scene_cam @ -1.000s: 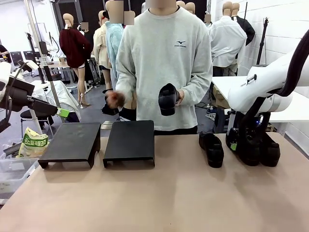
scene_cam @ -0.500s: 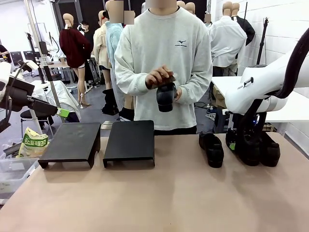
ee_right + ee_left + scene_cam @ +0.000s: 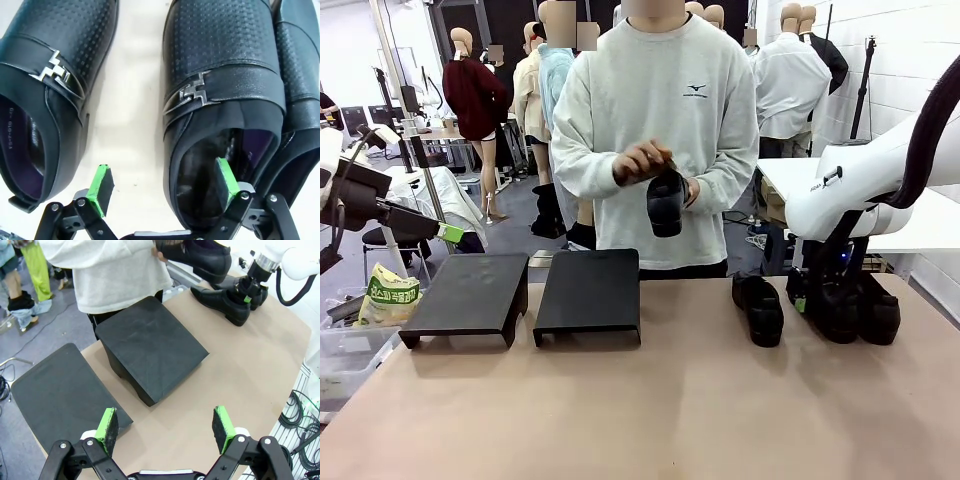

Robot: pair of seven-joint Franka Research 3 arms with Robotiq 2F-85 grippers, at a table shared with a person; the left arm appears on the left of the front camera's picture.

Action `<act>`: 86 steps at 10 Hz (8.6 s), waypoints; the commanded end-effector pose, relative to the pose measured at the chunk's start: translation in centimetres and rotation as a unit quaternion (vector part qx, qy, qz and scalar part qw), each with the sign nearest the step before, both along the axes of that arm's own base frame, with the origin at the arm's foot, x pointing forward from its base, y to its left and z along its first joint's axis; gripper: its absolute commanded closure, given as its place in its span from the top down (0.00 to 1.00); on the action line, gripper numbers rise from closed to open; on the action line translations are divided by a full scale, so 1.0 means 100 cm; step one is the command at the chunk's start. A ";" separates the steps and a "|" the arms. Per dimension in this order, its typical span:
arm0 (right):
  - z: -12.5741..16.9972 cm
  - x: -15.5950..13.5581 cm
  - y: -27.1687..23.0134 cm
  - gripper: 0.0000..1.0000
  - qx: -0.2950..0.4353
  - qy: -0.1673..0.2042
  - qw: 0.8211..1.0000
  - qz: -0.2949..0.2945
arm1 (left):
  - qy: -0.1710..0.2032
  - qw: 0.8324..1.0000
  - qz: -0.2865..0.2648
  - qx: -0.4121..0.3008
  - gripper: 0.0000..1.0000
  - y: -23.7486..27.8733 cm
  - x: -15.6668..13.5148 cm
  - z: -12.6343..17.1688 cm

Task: Organize the shoes by placing them on the stand.
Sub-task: Pick up one Shoe and place it in the middle of the table, then place the Shoe from the middle of the table onto the Shoes Stand.

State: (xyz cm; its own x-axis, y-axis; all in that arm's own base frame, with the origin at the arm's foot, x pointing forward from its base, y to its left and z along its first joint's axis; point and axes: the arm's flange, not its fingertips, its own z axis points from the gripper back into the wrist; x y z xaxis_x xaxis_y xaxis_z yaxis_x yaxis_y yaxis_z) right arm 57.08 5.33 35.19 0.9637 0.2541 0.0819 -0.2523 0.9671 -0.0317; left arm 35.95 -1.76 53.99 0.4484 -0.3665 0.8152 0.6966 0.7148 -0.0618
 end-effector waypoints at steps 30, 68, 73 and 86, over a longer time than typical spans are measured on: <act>0.153 -0.198 0.116 0.00 -0.021 -0.118 0.983 -0.137 | 0.001 1.000 -0.003 -0.007 0.98 0.002 0.000 0.000; 0.052 -0.266 0.300 1.00 0.050 -0.044 0.997 -0.033 | 0.001 1.000 -0.003 -0.007 0.98 0.002 0.000 0.000; 0.115 -0.246 0.200 1.00 -0.012 -0.132 0.991 -0.017 | 0.001 1.000 -0.003 -0.007 0.98 0.002 0.000 0.000; 0.100 -0.216 0.067 1.00 -0.011 -0.083 0.995 -0.053 | 0.219 0.958 -0.018 0.183 0.98 -0.196 -0.051 -0.037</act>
State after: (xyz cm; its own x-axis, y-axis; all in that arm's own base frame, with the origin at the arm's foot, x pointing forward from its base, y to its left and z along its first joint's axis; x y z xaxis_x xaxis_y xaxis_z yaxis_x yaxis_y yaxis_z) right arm 35.51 11.91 45.21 0.9567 0.1708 0.2355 -0.1539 0.9841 -0.0888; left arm 30.64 -20.61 48.18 0.6809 -0.5960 0.4256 0.6841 0.7250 -0.0792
